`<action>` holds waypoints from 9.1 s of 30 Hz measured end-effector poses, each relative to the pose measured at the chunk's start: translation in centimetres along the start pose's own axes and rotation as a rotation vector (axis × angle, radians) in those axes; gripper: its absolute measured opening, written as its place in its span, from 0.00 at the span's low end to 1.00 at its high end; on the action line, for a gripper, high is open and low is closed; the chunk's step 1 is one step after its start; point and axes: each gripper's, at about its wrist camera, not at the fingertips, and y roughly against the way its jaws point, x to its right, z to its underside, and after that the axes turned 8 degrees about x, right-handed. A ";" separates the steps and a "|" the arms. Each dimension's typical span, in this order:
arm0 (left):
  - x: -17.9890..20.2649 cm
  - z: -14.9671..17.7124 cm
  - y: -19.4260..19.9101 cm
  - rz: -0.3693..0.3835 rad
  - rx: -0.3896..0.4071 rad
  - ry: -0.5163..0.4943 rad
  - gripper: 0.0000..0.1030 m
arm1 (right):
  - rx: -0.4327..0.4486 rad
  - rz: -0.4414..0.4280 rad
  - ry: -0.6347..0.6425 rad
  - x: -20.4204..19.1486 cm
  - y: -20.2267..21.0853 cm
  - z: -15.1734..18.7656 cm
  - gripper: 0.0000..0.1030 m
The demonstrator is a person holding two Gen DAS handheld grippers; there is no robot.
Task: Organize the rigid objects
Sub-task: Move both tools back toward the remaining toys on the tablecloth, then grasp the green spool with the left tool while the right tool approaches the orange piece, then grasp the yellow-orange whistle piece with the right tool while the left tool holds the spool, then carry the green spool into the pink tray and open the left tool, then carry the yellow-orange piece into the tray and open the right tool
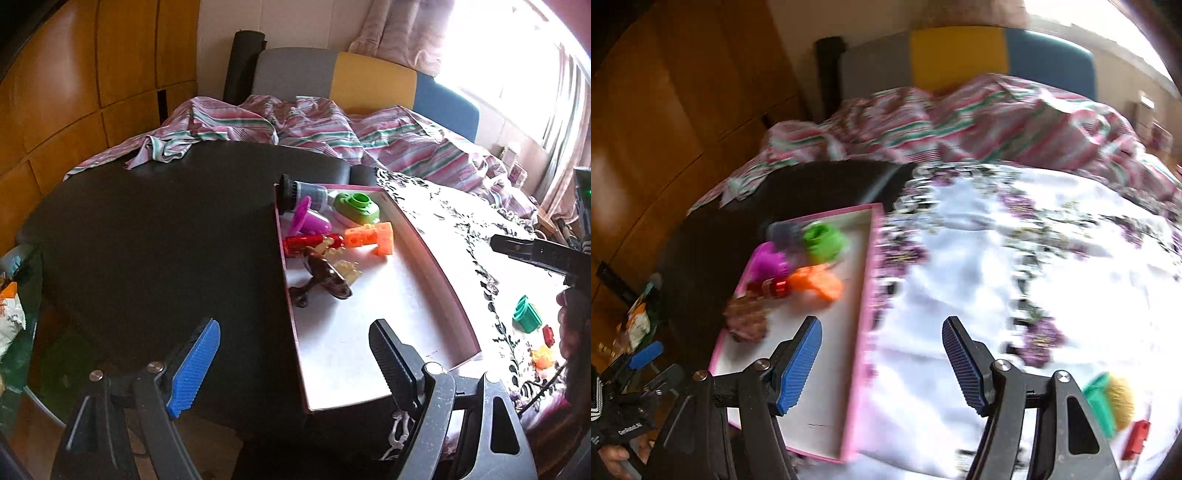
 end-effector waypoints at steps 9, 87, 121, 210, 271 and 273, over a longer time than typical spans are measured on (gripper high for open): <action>2.3 0.1 -0.1 0.039 -0.007 -0.057 0.81 | 0.062 0.177 -0.191 10.4 4.8 0.4 0.67; 21.9 1.2 -2.8 0.560 -0.125 -0.368 0.54 | -0.275 0.210 -0.510 19.1 8.1 7.2 0.70; 13.0 0.7 -1.6 0.536 -0.105 -0.154 0.54 | -0.568 0.350 -0.408 17.1 4.4 10.2 0.32; 2.5 -0.2 -4.5 0.169 -0.140 0.013 0.54 | -0.299 0.322 -0.160 17.1 -2.6 5.4 0.25; -2.1 0.7 -1.8 -0.022 -0.019 0.056 0.73 | -0.208 -0.149 0.002 -10.2 -8.5 0.8 0.25; -2.3 0.8 -1.8 -0.020 -0.024 0.064 0.73 | -0.250 -0.162 -0.021 -10.8 -10.6 1.3 0.26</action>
